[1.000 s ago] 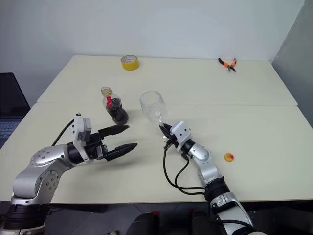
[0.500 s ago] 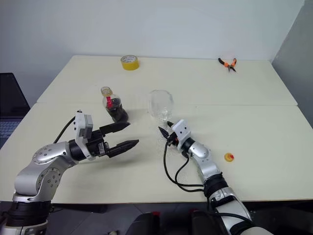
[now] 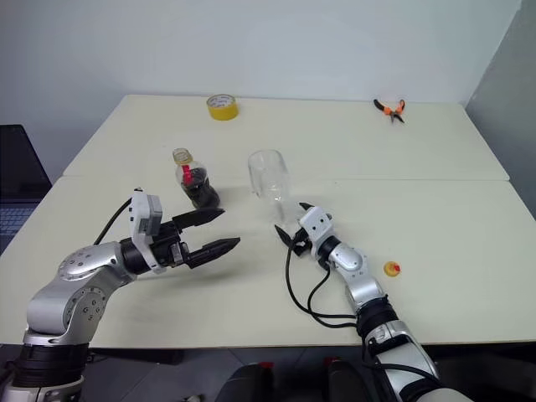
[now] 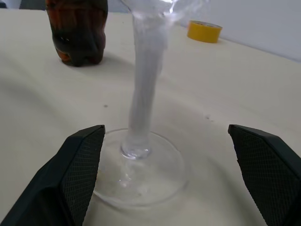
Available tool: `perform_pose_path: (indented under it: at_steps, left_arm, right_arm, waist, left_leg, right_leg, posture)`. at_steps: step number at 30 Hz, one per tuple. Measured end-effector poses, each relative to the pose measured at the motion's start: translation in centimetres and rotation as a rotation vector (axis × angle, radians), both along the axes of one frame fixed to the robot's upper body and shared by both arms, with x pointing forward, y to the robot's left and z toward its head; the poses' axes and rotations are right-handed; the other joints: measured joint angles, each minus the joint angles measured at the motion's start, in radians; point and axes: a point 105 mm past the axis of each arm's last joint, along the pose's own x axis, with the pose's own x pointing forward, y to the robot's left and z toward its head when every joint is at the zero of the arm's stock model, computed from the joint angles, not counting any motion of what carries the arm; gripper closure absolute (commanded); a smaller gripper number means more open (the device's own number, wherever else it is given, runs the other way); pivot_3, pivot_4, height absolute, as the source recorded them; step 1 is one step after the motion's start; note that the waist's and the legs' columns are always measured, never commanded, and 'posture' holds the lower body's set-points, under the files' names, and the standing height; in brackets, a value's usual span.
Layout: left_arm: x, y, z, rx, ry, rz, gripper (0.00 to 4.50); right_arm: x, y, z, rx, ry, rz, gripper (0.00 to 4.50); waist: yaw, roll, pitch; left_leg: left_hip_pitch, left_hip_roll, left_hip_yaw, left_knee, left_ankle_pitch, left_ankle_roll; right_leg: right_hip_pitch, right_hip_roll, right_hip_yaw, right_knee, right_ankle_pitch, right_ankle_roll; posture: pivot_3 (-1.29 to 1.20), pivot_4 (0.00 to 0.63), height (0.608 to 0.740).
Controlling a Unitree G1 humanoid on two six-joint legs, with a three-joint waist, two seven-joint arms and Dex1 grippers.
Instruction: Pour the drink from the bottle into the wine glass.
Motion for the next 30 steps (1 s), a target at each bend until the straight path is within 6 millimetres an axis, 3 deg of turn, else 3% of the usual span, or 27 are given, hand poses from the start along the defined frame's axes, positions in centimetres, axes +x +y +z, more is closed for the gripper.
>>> perform_pose_path:
  at_steps: [7, 21, 25, 30]
  left_arm:
    - [0.0, -0.2, -0.1, 0.005, 0.001, -0.006, 0.0]
    - [0.3, 0.5, -0.8, 0.033, 0.004, 0.015, 0.0]
    - [0.5, 0.8, -1.1, 0.034, 0.006, 0.025, 0.0]
    - [0.6, 1.0, -1.5, 0.022, 0.003, 0.061, 0.0]
  right_arm:
    - [0.5, -1.0, -0.1, -0.1, -0.019, -0.047, 0.02]
    - [0.1, -0.8, 0.0, -0.151, -0.023, -0.037, 0.02]
    - [-1.6, -0.3, -0.1, -0.094, 0.042, 0.032, 0.02]
    - [-3.6, -0.4, 2.5, -0.041, 0.055, 0.111, 0.02]
  waist:
    - [0.0, 0.0, 0.0]
    - [0.0, 0.0, 0.0]
    - [0.001, 0.0, 0.0]
    - [0.003, 0.0, 0.0]
  left_leg:
    - [0.0, 0.0, 0.0, 0.0, 0.0, 0.0]
    - [0.0, 0.0, 0.0, 0.0, 0.0, 0.0]
    - [-0.001, 0.0, 0.0, 0.0, 0.0, 0.0]
    - [0.0, 0.0, -0.001, 0.0, 0.0, 0.0]
  right_leg:
    - [0.0, 0.0, 0.0, 0.0, 0.0, 0.0]
    - [0.0, 0.0, 0.0, 0.0, 0.0, 0.0]
    - [0.0, 0.0, 0.0, -0.001, 0.0, 0.0]
    - [0.0, 0.0, -0.001, -0.001, 0.0, 0.0]
  posture:
    - [0.0, 0.15, 0.74]
    - [0.0, 0.15, 0.74]
    - [0.0, 0.15, 0.74]
    - [0.0, 0.15, 0.74]
